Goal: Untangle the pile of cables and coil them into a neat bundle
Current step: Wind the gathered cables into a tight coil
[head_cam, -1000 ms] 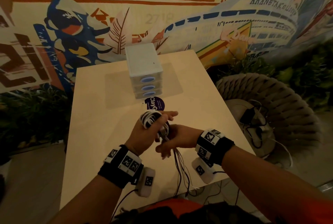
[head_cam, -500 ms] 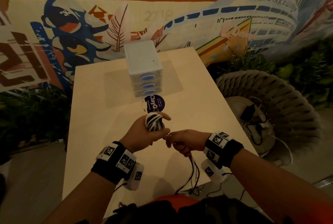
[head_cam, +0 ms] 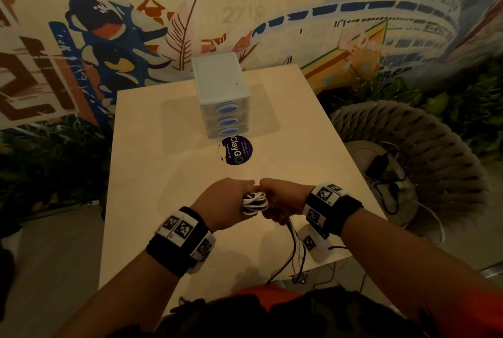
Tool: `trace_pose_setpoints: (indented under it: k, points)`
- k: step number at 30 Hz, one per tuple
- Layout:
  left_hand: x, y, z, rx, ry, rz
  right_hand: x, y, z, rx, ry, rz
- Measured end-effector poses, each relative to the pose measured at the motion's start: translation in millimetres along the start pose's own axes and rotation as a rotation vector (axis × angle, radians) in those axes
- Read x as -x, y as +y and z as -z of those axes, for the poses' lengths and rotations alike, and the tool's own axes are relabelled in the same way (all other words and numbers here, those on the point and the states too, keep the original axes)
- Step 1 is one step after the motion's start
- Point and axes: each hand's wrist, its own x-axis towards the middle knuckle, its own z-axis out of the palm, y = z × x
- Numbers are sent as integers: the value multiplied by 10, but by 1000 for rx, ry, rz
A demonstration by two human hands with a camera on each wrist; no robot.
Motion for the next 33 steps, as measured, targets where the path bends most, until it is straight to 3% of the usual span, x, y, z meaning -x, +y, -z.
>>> trace_pose_setpoints:
  k: [7,18,23,29,33]
  points:
    - [52,172,-60,-267,-86,97,-20,-90,24,119,-152,-18]
    - [114,317,-65,-283,-91,209,25,-318,-160,604,-20,-22]
    - [197,270,-128,-283,-32,265,-89,-425,-316,906,112,-33]
    - [287,133,-179,-159,75,211,-75,-340,-364,817,203,-2]
    - [329,172,-87,-237,85,239,-30,-312,-382,766,221,17]
